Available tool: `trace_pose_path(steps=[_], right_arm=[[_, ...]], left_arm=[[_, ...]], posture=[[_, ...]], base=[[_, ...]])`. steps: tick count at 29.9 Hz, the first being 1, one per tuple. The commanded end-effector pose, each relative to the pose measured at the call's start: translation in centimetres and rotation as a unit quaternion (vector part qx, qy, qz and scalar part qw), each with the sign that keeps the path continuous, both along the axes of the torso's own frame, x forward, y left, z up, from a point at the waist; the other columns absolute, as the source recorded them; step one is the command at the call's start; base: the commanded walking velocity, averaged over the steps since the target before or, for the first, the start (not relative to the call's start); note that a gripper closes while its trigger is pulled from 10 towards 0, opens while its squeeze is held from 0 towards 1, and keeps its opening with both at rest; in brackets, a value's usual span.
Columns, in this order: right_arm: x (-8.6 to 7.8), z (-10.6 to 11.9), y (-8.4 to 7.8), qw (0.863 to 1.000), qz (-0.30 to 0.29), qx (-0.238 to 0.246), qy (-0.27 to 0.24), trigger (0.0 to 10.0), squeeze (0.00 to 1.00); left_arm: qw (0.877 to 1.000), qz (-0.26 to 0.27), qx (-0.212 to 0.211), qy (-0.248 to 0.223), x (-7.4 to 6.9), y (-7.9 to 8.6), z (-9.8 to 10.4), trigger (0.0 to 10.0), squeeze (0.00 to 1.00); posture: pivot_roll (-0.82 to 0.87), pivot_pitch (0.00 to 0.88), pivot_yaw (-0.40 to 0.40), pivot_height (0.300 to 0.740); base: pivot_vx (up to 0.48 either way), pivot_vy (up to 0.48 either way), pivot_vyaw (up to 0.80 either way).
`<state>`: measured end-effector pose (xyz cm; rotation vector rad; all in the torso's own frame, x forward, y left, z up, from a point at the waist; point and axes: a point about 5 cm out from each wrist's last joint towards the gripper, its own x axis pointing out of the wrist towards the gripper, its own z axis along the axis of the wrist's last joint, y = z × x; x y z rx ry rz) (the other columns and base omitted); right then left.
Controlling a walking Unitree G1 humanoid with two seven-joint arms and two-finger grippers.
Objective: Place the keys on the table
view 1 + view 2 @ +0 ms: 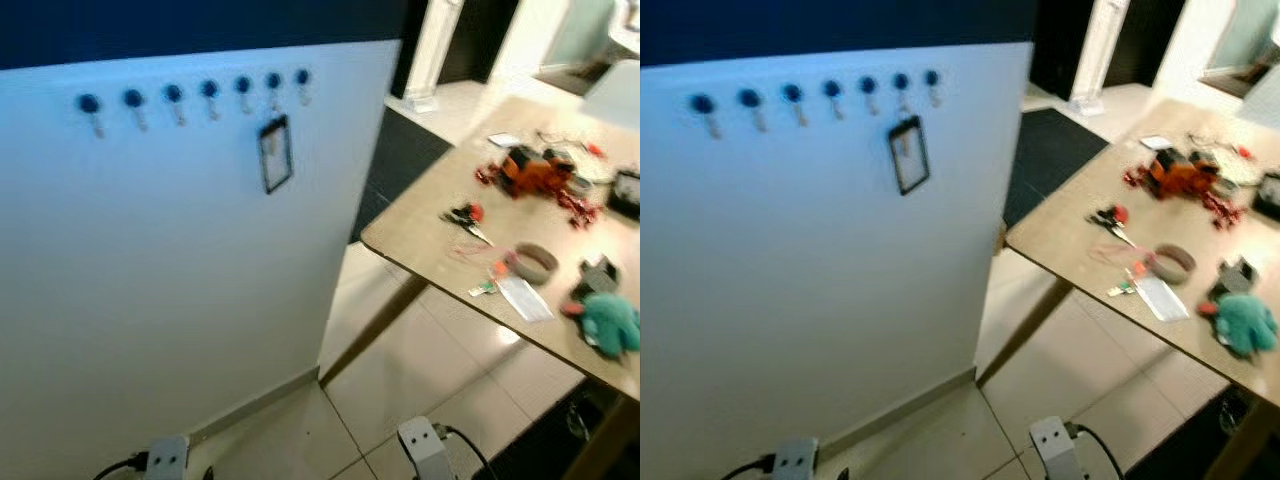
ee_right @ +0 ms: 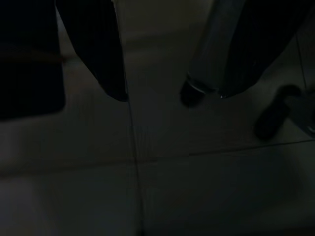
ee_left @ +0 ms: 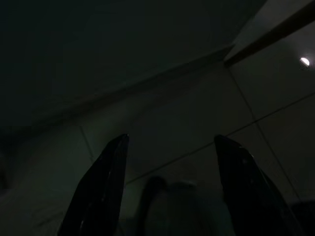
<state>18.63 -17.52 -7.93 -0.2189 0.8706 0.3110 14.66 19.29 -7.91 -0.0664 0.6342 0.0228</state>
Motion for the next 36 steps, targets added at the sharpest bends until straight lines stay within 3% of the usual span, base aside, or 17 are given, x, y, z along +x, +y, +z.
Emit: trace_pose_path(steps=[1,29,31,36], right_arm=[[-0.21,-0.09,-0.12,1.000,0.003,-0.001,0.005,10.0,0.00],[0.28,0.18,0.01,1.000,-0.003,-0.004,-0.012,10.0,0.00],[0.26,0.15,-0.21,0.999,-0.032,0.000,-0.012,10.0,0.00],[0.31,0.17,-0.24,1.000,-0.027,0.000,-0.010,10.0,0.00]], left_arm=[[1.000,0.004,-0.001,0.010,-0.39,0.05,-0.23,10.0,0.00],[1.000,0.012,0.006,0.025,-0.18,0.31,-0.34,10.0,0.00],[1.000,0.012,0.006,0.024,-0.13,0.29,-0.33,10.0,0.00],[1.000,-0.005,0.005,0.012,0.37,-0.06,-0.09,10.0,0.00]], posture=[[0.09,0.070,-0.108,0.740],[0.09,0.064,-0.102,0.740],[0.09,0.065,-0.102,0.740],[0.09,0.067,-0.102,0.740]], base=[[0.000,0.000,0.80],[0.000,0.000,0.80],[0.000,0.000,0.00],[0.000,-0.096,0.00]])
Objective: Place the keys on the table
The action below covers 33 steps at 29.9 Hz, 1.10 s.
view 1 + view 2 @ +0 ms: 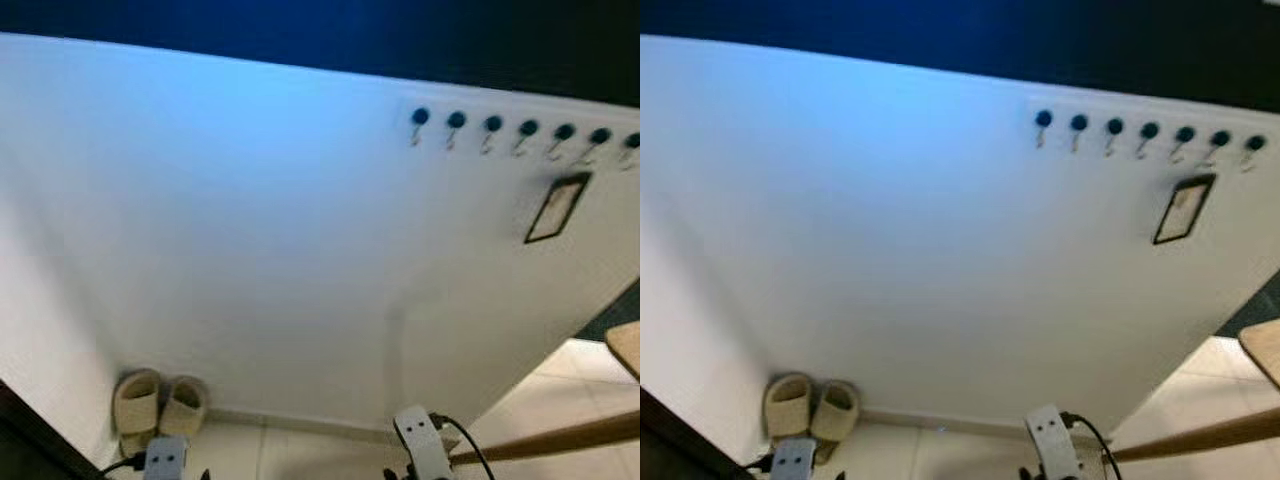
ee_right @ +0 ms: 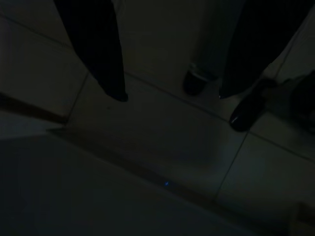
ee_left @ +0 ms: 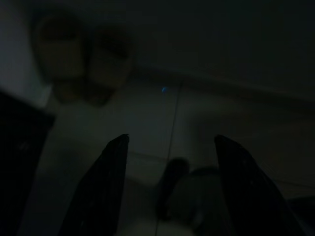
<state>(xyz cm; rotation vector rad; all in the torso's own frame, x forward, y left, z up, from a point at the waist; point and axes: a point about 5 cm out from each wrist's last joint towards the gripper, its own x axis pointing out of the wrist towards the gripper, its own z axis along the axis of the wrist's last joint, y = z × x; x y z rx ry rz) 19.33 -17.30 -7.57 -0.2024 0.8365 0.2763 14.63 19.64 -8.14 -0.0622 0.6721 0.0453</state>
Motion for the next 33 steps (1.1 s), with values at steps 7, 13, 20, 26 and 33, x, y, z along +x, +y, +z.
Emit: trace_pose_path(steps=[7,13,20,26,33], right_arm=[[-0.48,-0.24,-0.59,1.000,-0.014,-0.006,0.010,10.0,0.00],[-0.58,-0.28,-0.77,1.000,-0.017,-0.009,0.011,10.0,0.00],[-0.67,-0.32,-0.86,1.000,-0.019,-0.011,0.012,10.0,0.00],[-0.69,-0.34,-0.75,1.000,-0.019,-0.009,0.012,10.0,0.00],[-0.39,-0.17,-0.46,1.000,-0.014,-0.004,0.002,10.0,0.00]], left_arm=[[1.000,-0.001,-0.006,-0.007,0.62,-0.45,0.16,10.0,0.00],[1.000,0.005,0.007,0.006,0.52,0.04,0.04,10.0,0.00],[1.000,0.002,0.013,0.009,0.41,0.20,0.01,10.0,0.00],[1.000,-0.007,0.021,0.005,0.57,0.27,0.13,10.0,0.00],[1.000,0.001,0.022,-0.004,0.66,0.23,0.25,10.0,0.00]], posture=[[0.08,0.062,-0.098,0.740],[0.08,0.057,-0.096,0.740],[0.08,0.050,-0.091,0.740],[0.09,0.045,-0.089,0.740],[0.09,0.046,-0.090,0.740]], base=[[0.000,-0.343,0.00],[0.000,0.000,0.00],[0.000,0.000,0.00],[0.000,0.000,0.00],[0.000,-0.411,0.00]])
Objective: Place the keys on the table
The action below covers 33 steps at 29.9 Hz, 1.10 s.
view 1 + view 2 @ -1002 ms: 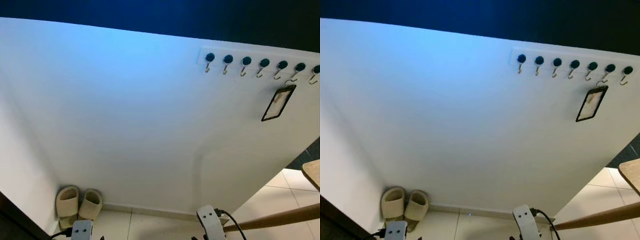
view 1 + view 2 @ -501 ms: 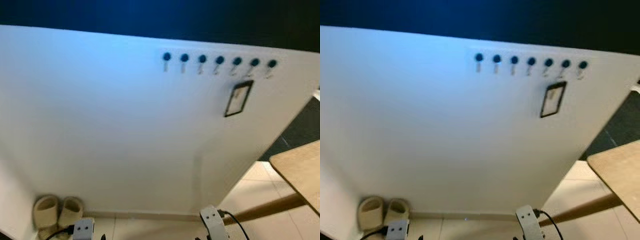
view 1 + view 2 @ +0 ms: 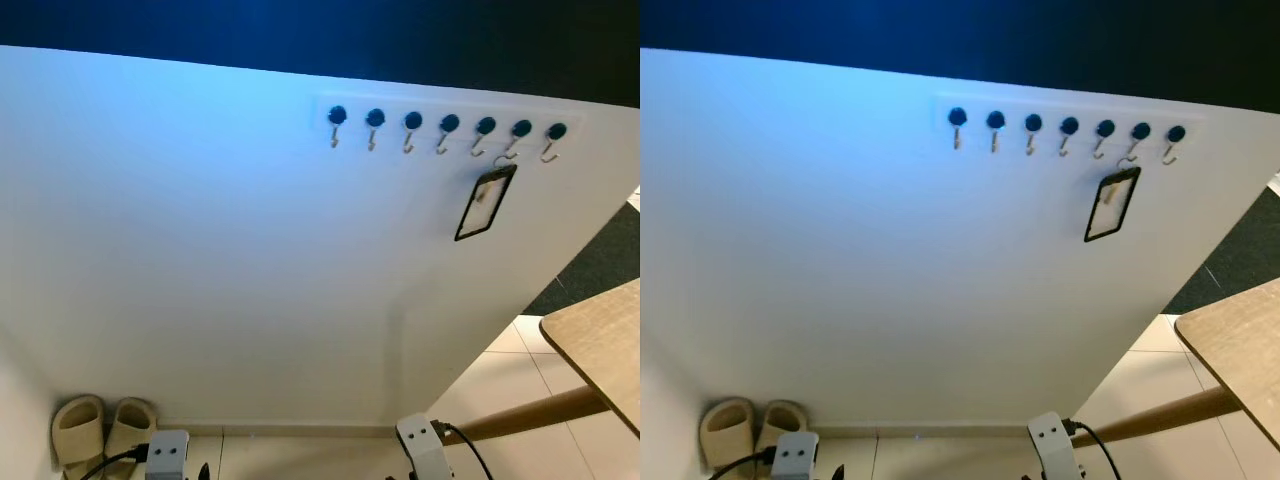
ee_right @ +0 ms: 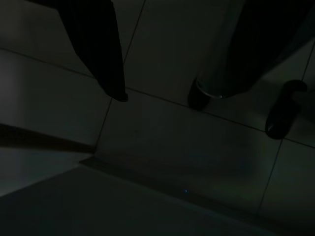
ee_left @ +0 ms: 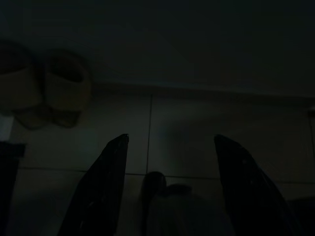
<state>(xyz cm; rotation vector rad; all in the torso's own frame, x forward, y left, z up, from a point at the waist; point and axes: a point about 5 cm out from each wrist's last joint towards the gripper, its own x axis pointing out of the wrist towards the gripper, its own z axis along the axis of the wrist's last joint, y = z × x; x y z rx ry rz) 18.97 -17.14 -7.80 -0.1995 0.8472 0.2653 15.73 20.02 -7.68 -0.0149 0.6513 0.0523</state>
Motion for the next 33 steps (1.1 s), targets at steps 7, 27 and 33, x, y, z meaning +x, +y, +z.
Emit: trace_pose_path(steps=[7,27,33], right_arm=[[2.1,1.9,0.8,0.994,0.042,0.040,-0.093,10.0,0.00],[9.2,20.8,-1.7,0.767,-0.004,-0.010,-0.642,10.0,1.00],[9.1,22.2,-1.4,0.745,-0.001,-0.025,-0.667,10.0,1.00]], left_arm=[[1.000,0.018,-0.004,-0.014,-0.2,0.1,0.1,10.0,0.00],[0.916,-0.139,-0.032,-0.374,5.6,-3.2,11.3,10.0,0.00],[0.885,-0.210,-0.046,-0.413,5.8,-5.1,13.7,10.0,0.00]], posture=[[0.09,0.055,-0.093,0.740],[0.07,0.082,-0.080,0.740],[0.06,0.085,-0.081,0.740]], base=[[0.000,0.000,0.00],[0.000,0.000,0.00],[0.000,0.000,0.00]])
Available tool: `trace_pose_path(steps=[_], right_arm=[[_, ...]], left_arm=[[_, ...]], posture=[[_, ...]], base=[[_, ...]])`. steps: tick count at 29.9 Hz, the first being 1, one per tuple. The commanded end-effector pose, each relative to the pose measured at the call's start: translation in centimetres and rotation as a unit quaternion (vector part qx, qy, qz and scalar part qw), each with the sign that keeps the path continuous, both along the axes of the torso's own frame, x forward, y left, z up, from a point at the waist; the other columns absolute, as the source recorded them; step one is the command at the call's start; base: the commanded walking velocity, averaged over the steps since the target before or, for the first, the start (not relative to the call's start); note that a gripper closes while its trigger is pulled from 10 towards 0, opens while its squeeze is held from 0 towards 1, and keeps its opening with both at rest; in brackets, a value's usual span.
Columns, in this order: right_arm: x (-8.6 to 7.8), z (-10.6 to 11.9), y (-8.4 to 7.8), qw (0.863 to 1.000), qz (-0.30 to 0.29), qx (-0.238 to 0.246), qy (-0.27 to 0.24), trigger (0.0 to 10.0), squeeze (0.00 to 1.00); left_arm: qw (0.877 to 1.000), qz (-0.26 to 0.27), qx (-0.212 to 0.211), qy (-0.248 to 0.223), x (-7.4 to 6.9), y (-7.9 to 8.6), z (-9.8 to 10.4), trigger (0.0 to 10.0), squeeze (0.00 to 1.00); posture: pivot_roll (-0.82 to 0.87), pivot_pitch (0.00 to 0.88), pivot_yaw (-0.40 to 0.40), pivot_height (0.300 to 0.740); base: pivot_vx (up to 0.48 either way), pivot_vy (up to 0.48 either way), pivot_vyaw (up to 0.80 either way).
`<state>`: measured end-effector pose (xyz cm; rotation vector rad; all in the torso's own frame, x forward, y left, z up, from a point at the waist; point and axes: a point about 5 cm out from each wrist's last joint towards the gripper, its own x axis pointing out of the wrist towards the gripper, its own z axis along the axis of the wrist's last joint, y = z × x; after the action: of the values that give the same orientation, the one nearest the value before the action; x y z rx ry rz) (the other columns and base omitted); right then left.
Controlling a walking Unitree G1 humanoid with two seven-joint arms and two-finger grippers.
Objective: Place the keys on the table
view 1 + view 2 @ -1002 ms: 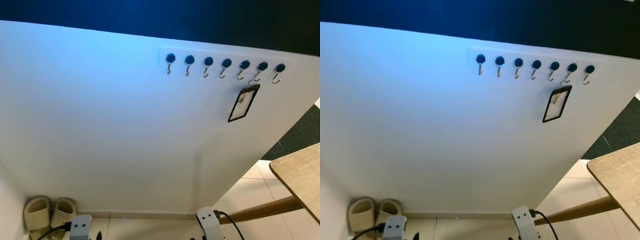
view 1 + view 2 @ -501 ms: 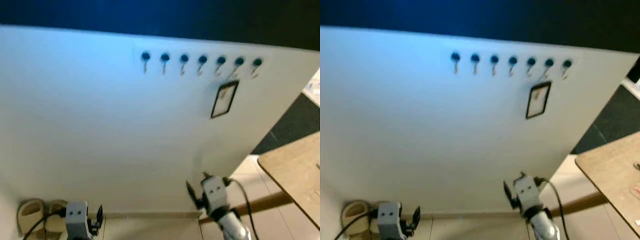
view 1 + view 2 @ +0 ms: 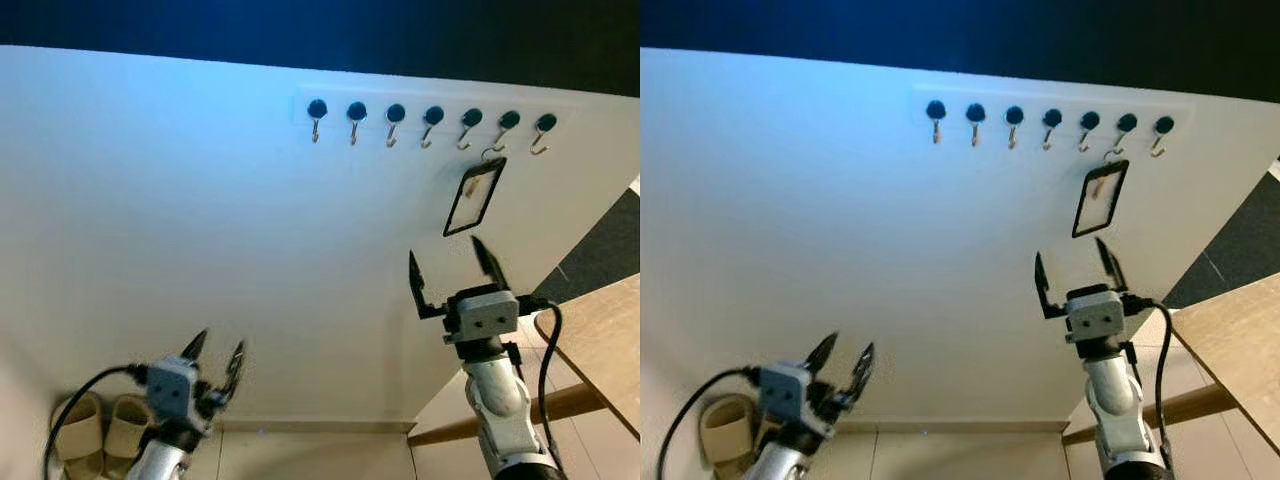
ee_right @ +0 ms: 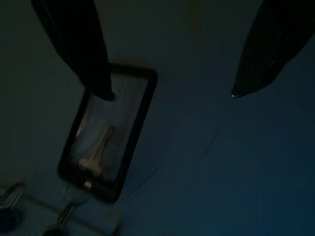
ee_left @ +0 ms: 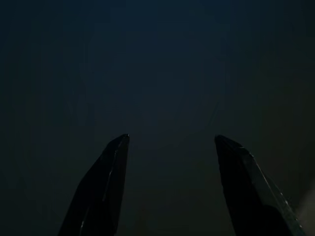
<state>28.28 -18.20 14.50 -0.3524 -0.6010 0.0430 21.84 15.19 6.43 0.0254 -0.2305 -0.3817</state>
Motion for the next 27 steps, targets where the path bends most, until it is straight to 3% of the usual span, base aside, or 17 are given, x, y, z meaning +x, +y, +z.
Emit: trace_pose_path(steps=[1,4,5,6,15,27], right_arm=[[0.0,0.3,-0.5,0.999,-0.029,-0.014,-0.003,10.0,1.00],[0.3,0.8,-0.7,0.998,-0.058,-0.023,-0.010,10.0,1.00],[0.7,1.3,-0.8,0.996,-0.085,-0.028,-0.017,10.0,0.63],[1.0,1.7,-0.9,0.994,-0.104,-0.032,-0.022,10.0,0.00],[3.2,3.1,-0.2,0.991,-0.118,-0.047,-0.032,10.0,0.00],[5.1,3.2,1.6,0.990,-0.124,-0.060,-0.020,10.0,0.00]], left_arm=[[1.000,-0.028,-0.006,-0.005,-0.1,-0.8,0.8,10.0,0.00],[0.998,-0.051,-0.011,-0.019,0.1,-1.4,1.9,10.0,0.00],[0.997,-0.073,-0.015,-0.032,0.3,-2.0,2.9,10.0,0.00],[0.994,-0.096,-0.021,-0.042,0.5,-2.7,3.9,10.0,0.00],[0.983,-0.160,-0.043,-0.082,1.5,-5.4,7.5,10.0,0.00],[0.981,-0.169,-0.052,-0.083,1.6,-6.0,8.7,10.0,0.00]], posture=[[0.06,0.088,-0.082,0.740],[0.06,0.090,-0.083,0.740],[0.06,0.092,-0.082,0.740],[0.06,0.092,-0.082,0.740],[0.06,0.102,-0.074,0.740],[0.07,0.104,-0.091,0.740]], base=[[0.000,0.000,0.00],[0.000,0.000,0.00],[0.000,0.000,0.00],[0.000,0.000,0.00],[0.000,0.000,0.00],[0.000,0.000,0.00]])
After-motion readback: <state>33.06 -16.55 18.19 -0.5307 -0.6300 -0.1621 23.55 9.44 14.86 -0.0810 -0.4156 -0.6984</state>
